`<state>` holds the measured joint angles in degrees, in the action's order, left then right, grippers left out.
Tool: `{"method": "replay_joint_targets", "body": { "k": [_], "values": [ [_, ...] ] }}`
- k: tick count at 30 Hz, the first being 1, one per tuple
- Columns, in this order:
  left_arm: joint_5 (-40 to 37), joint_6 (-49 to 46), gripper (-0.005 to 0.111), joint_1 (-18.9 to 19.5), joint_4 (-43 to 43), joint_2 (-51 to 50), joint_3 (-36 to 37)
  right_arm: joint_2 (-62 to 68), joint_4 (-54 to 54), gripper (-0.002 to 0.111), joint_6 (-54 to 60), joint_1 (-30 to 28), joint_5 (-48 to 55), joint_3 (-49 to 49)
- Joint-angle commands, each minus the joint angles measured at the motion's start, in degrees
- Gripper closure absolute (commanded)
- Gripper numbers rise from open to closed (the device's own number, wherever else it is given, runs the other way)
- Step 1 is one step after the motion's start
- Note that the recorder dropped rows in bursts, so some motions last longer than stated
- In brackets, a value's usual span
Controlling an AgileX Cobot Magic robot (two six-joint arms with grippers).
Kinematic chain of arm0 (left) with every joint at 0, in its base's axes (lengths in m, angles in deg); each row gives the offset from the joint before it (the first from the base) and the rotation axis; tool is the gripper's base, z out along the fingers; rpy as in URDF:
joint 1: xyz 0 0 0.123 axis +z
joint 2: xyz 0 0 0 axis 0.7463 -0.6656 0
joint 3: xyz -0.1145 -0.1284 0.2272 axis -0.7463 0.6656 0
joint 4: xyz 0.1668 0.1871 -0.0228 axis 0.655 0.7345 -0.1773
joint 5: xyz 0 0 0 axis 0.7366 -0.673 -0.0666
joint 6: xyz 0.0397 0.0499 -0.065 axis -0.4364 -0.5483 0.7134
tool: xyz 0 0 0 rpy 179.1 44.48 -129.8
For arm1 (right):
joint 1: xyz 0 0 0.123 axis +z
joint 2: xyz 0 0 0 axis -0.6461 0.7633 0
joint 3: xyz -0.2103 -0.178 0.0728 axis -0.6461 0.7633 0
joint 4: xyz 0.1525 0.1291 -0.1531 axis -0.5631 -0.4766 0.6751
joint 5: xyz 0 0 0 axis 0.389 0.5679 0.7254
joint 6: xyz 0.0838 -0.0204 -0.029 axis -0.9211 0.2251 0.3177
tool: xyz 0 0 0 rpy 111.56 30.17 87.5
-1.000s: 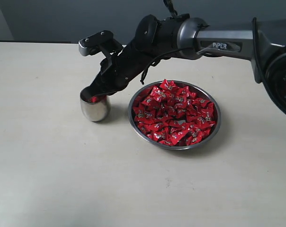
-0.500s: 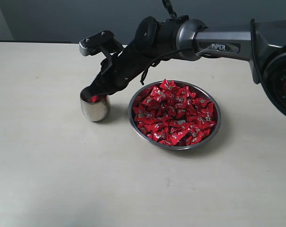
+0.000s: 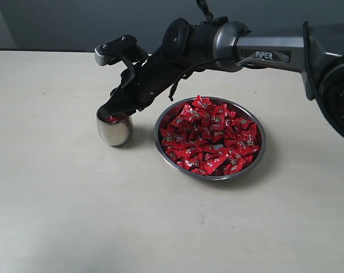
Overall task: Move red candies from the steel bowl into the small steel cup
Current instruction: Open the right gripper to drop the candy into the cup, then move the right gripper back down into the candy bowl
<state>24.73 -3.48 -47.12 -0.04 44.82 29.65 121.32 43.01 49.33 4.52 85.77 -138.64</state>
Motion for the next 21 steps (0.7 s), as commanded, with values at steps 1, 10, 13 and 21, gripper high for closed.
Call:
{"method": "replay_joint_targets", "body": {
  "k": [1,10,13,21],
  "values": [
    [0.33,0.07,0.106,-0.19,0.06,0.26,0.22,-2.21,0.09,0.072,0.11,-0.08,-0.25,-0.34],
    [0.43,0.07,0.106,-0.19,0.06,0.26,0.22,-11.21,8.68,0.074,-5.92,-0.08,4.81,-0.34],
    [0.33,0.07,0.106,-0.19,0.06,0.26,0.22,-14.18,15.99,0.074,-11.46,-0.08,7.53,-0.18],
    [0.33,0.07,0.106,-0.19,0.06,0.26,0.22,-24.66,27.09,0.074,-20.33,-6.01,-0.01,17.98]
  ]
}}
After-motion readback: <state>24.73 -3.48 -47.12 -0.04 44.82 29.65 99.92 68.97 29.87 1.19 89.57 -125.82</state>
